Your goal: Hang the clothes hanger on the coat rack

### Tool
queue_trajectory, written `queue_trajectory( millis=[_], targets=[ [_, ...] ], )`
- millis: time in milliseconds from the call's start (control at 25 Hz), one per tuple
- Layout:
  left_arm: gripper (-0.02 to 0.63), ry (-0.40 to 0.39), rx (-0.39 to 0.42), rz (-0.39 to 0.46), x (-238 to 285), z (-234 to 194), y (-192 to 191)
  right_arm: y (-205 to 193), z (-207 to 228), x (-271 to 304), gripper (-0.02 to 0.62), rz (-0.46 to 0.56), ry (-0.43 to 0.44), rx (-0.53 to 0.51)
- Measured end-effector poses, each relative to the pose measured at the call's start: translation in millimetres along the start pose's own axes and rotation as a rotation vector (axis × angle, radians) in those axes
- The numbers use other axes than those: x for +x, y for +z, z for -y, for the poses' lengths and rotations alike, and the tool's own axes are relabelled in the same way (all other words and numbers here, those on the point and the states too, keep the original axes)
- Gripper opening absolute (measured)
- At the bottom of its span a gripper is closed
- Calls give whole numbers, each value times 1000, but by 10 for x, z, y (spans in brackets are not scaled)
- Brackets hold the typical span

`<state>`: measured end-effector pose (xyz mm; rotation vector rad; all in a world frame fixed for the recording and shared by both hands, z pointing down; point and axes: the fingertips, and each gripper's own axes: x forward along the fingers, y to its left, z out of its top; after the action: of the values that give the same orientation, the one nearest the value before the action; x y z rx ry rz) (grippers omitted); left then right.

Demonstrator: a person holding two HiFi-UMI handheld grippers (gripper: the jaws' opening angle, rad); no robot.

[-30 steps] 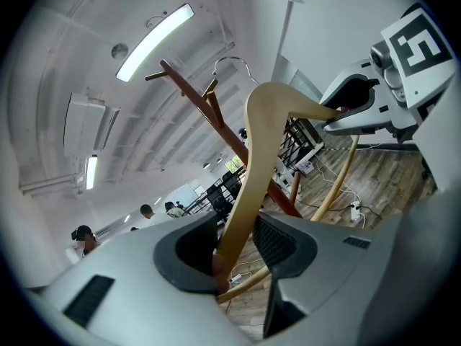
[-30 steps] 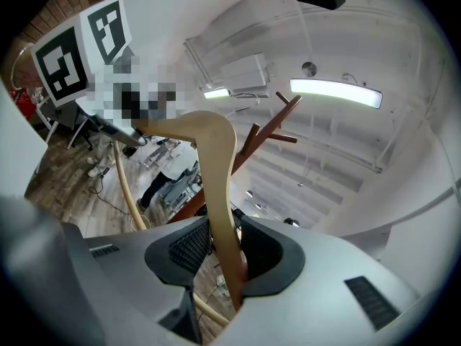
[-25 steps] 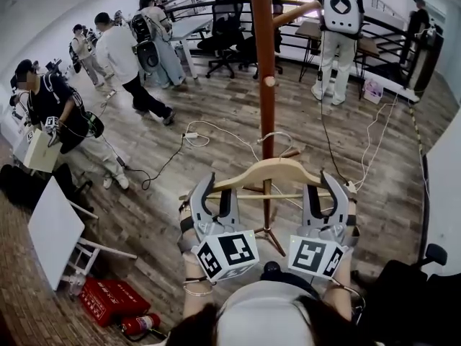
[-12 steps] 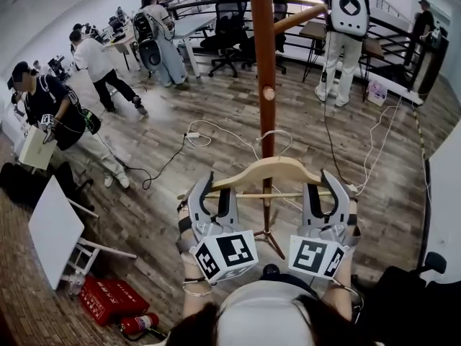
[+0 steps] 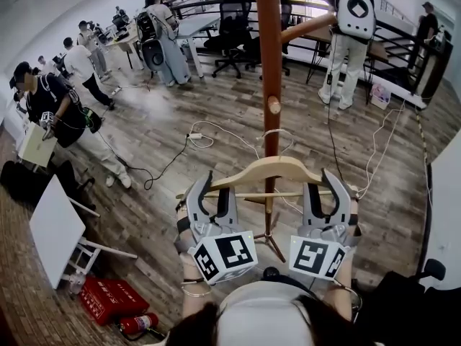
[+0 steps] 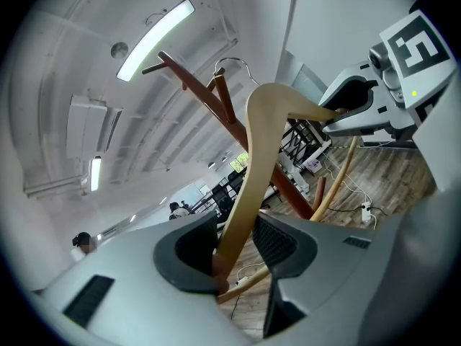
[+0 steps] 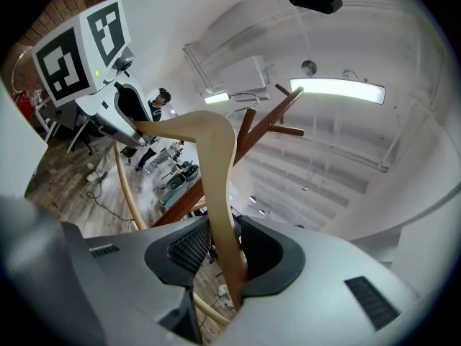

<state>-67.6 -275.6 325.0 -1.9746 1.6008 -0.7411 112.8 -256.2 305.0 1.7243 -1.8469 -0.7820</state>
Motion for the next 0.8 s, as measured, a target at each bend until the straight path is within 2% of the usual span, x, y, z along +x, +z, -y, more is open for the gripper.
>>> queue_trajectory(
  millis=[560, 800],
  targets=[
    [153, 16, 8, 0, 211, -109, 118, 41, 124, 259, 141, 23, 6, 6],
    [153, 23, -21, -1, 320, -154, 182, 38, 156, 386, 140, 28, 13, 5]
  ],
)
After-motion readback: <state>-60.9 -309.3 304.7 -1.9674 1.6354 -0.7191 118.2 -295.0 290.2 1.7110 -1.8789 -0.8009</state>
